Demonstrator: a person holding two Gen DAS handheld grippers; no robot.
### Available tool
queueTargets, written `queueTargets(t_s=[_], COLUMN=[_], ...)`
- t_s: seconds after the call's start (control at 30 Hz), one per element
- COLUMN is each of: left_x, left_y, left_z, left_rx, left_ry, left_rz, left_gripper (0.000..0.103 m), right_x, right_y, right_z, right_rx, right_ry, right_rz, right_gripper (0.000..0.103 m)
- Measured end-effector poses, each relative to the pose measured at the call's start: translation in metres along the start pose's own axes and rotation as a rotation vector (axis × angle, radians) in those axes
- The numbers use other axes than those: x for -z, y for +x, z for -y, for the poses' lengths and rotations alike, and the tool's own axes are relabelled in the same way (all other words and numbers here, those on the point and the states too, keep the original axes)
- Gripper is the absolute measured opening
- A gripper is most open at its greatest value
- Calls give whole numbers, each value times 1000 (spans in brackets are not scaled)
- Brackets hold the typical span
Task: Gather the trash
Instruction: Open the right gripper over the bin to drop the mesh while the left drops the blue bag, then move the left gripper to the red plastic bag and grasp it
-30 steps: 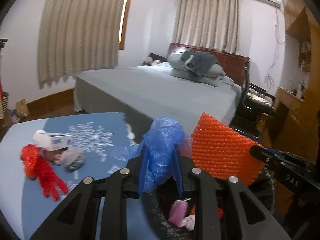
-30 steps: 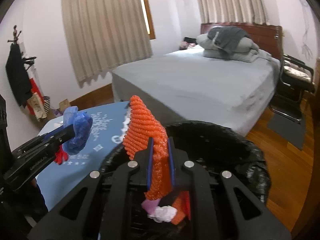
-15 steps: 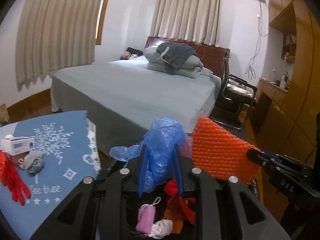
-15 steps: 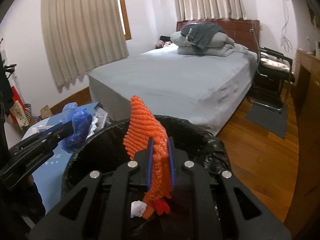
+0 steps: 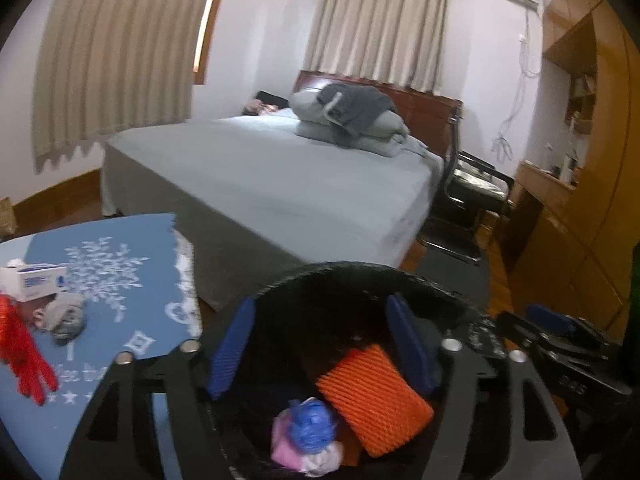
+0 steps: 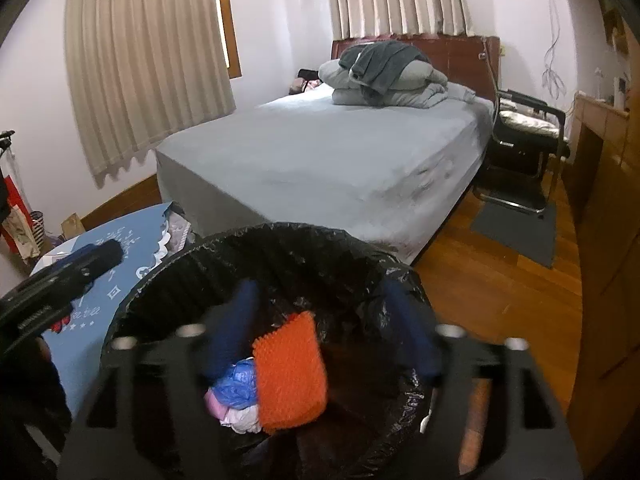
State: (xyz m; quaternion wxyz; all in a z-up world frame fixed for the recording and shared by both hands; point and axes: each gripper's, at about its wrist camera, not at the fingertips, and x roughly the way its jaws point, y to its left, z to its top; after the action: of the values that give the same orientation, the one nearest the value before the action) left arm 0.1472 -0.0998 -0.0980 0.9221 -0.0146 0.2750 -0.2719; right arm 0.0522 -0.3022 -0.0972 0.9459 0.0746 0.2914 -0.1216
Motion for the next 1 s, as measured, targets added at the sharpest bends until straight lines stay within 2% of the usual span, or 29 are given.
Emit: queueTargets(t_s=[0.03,0.07,0.23,0.5,0.8,1.0], left_x=[0,0,1,13,32,41], left_y=[-5,-7,-28,-65,-97,-101], left_z=[-7,-11,-45,-109,-187,-233], left_rx=[-19,-33,-146,-329,-517,-599], left_ry=[-7,-11,-27,-61,-141,-186], left_rz=[9,13,47,70,66,53], left_gripper=[74,77,86,88,88,88], right_x=[0,-1,-5,-9,-14,-13], right_y=[-2,-2,-3,9,27,39], right_z=[-3,-4,-22,-76,-170,-219], right_rx=[1,1,-35,-136,-290,-352], right_ry=[-4,-7,-33,-81,-184,-221], right_rz=[12,18,30,11,0,-10], right_gripper=[88,91,96,96,96,96])
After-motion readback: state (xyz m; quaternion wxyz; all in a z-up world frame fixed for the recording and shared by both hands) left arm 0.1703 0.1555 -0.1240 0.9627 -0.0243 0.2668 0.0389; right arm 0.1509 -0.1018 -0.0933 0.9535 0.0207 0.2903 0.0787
